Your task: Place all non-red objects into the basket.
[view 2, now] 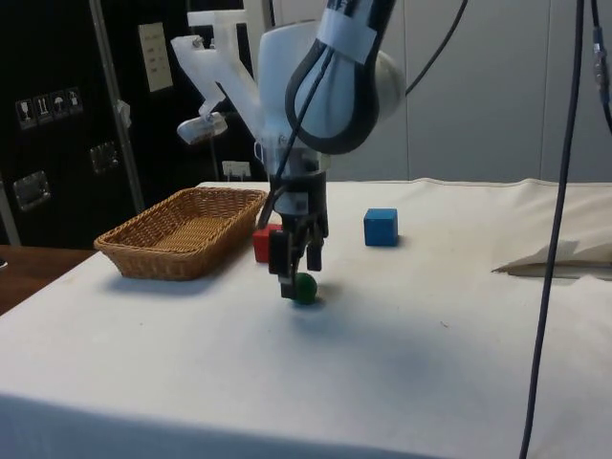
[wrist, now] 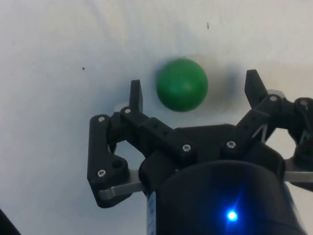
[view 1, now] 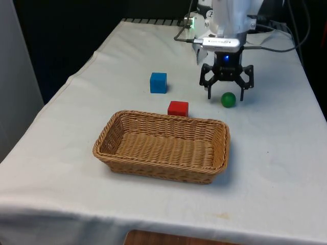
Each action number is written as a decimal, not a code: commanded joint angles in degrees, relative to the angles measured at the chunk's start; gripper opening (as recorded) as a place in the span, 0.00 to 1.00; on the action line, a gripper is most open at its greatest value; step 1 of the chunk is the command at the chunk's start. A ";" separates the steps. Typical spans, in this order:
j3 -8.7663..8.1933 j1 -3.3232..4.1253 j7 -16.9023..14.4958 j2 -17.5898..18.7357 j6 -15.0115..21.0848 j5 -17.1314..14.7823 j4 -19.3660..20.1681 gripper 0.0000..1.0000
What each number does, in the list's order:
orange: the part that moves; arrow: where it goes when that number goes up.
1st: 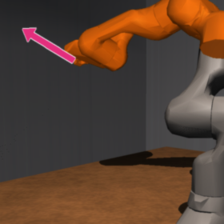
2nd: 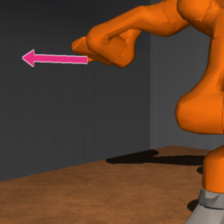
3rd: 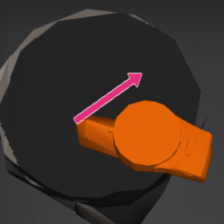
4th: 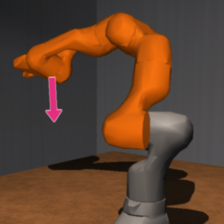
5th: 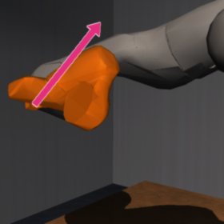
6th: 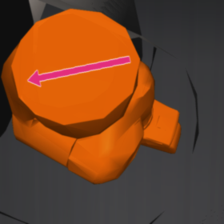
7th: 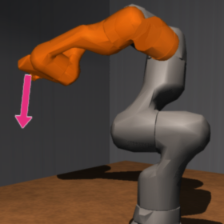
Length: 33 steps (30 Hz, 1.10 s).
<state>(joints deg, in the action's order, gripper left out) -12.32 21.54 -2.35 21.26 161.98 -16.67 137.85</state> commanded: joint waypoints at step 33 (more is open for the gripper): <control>-1.38 -0.17 -0.23 -5.10 -2.98 1.20 0.86 0.00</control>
<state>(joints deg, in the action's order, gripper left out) -13.12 21.20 -2.86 16.96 159.74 -16.27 138.48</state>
